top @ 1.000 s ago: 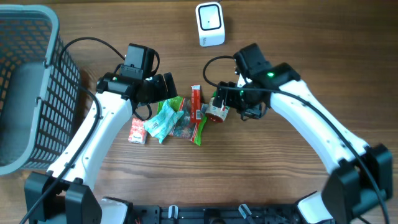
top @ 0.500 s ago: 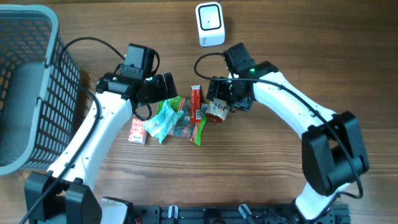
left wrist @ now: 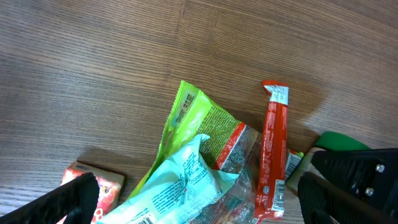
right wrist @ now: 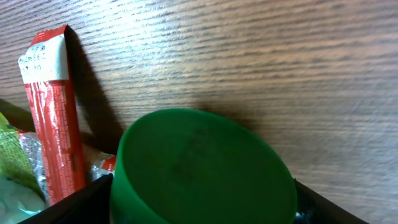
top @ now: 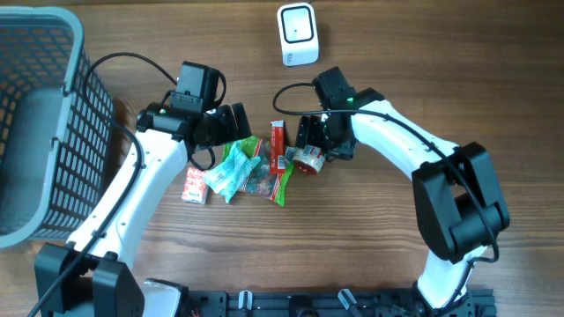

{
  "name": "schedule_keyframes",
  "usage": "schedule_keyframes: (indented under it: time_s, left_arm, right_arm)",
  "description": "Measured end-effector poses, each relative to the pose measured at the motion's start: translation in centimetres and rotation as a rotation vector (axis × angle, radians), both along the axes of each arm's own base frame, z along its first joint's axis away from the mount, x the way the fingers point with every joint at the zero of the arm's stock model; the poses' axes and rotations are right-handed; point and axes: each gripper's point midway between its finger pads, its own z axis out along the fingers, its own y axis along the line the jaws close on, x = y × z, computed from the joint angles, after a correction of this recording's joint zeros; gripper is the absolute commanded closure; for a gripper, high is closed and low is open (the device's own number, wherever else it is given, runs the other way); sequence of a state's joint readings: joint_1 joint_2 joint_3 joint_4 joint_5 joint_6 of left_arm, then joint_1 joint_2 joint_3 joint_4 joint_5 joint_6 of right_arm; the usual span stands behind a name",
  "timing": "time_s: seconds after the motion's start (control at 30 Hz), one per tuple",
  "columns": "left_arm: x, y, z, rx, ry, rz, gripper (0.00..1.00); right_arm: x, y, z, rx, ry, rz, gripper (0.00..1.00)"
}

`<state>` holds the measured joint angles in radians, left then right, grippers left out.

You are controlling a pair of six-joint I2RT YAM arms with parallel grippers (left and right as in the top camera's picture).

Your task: Scan the item barcode

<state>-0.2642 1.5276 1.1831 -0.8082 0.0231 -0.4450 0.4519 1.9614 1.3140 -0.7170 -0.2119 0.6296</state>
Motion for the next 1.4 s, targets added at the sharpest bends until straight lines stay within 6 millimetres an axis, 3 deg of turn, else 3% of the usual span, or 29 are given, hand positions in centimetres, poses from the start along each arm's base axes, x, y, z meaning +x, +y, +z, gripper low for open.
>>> schedule_keyframes:
  time_s: [0.3,0.47,0.6,0.67,0.8,0.9,1.13,1.4]
  left_arm:
    - [0.0,0.0,0.0,0.000,0.000,0.000,0.00]
    - [0.0,0.0,0.0,0.000,0.000,0.000,0.00]
    - [0.0,0.0,0.0,0.000,0.000,0.000,0.00]
    - [0.0,0.0,0.0,0.000,0.000,0.000,0.00]
    - [0.0,0.0,0.0,0.000,0.000,0.000,0.00]
    - [0.0,0.0,0.0,0.000,0.000,0.000,0.00]
    - [0.0,0.0,0.0,0.000,0.000,0.000,0.00]
    - [0.0,0.0,0.0,0.000,0.000,0.000,0.00]
  right_arm:
    - [1.3,-3.7,2.8,0.001,-0.045,-0.040,0.22]
    - [0.3,-4.0,2.8,-0.012,-0.005,-0.042,0.00]
    - [-0.9,-3.3,2.8,0.026,0.066,-0.109,0.00]
    - [-1.3,-2.0,3.0,0.051,0.087,-0.142,0.00]
    - [-0.8,0.4,3.4,0.096,0.050,-0.149,0.00]
    - [-1.2,1.1,3.3,0.089,0.061,-0.188,0.00]
    - [-0.7,0.4,3.0,0.017,0.021,-0.246,0.00]
    - [-0.3,-0.9,2.7,-0.088,-0.079,0.007,0.00]
